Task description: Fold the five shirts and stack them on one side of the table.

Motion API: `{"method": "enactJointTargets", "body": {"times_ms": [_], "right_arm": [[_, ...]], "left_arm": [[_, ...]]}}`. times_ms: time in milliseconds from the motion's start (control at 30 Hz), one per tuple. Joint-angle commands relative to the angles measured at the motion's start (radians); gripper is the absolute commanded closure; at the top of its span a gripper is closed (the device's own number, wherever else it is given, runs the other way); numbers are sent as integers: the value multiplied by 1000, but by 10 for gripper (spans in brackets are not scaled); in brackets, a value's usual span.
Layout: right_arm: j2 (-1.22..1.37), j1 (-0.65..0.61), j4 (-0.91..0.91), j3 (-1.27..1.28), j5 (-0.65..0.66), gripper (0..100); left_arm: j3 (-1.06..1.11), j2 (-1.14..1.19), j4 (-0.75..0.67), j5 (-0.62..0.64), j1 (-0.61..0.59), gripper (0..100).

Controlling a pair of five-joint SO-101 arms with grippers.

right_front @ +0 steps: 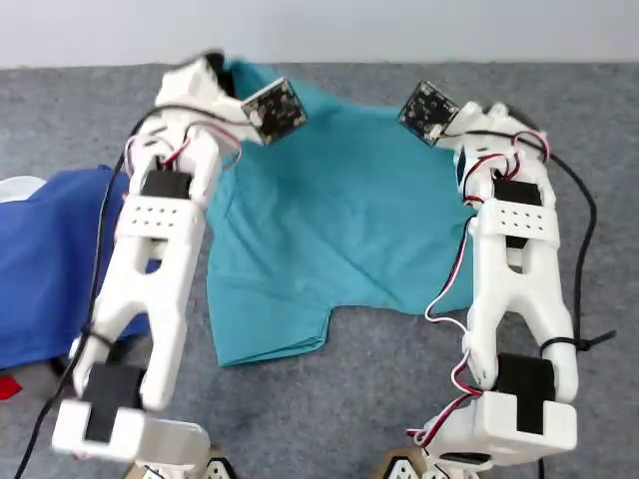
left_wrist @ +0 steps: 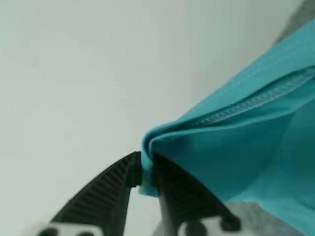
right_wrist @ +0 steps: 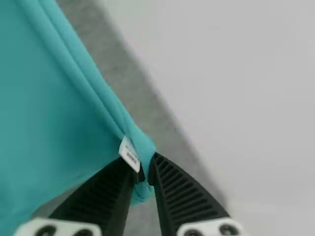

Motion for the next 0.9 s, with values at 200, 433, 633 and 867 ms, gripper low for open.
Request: {"method": "enactJointTargets", "body": {"times_ms": [200,433,633,867], "right_arm": [[-139,41,587,-8,-6,987],[-136,59,880,-6,-6,983],[-108,61,961,58,-6,983],[-87,76,958,83,-6,983]], "left_arm": [[242,-425,601,-6,5,986],[317,-529,896,-6,6,986],[317,-529,1096,-6,40,985],[395,-534,1206,-5,103,982]]}}
